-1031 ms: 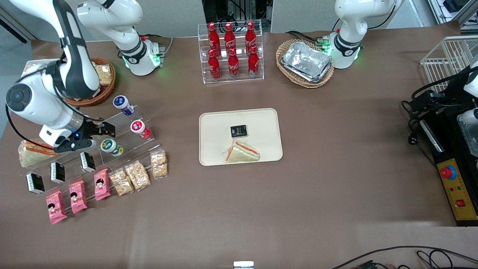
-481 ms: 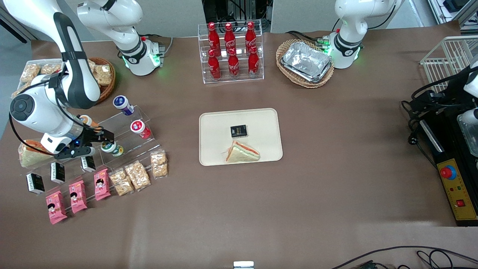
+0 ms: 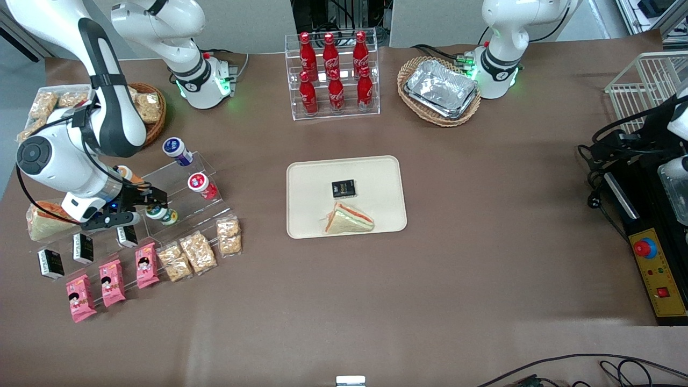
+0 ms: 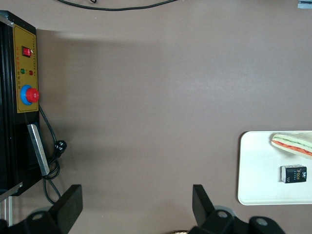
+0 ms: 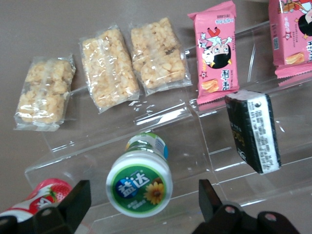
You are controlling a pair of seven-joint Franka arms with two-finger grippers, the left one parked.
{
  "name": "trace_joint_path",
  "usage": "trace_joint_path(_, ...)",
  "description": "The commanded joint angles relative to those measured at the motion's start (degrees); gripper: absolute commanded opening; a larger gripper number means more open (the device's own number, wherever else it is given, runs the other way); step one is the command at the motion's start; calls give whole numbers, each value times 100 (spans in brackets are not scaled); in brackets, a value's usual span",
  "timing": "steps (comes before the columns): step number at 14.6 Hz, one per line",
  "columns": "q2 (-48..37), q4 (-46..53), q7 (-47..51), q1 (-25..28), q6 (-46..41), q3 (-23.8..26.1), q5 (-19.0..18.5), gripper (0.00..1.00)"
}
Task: Place green gum on tray
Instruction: 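Lower the open right gripper around the green gum jar and close it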
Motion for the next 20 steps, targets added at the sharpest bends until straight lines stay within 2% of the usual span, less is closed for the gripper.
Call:
trace_joint_path(1, 46, -52, -25, 89, 150, 5, 113, 98)
trace_joint_path(7, 126, -325, -218, 89, 607, 5, 113, 94)
trace_joint_path(11, 161, -325, -236, 89, 607, -3, 104, 75)
trace_joint_path(13, 240, -316, -244, 81, 607, 5, 104, 70)
trace_joint_path(15, 258, -281, -244, 81, 607, 5, 95, 53)
trace_joint_path(20, 21, -1, -402, 28, 179, -12, 104, 29)
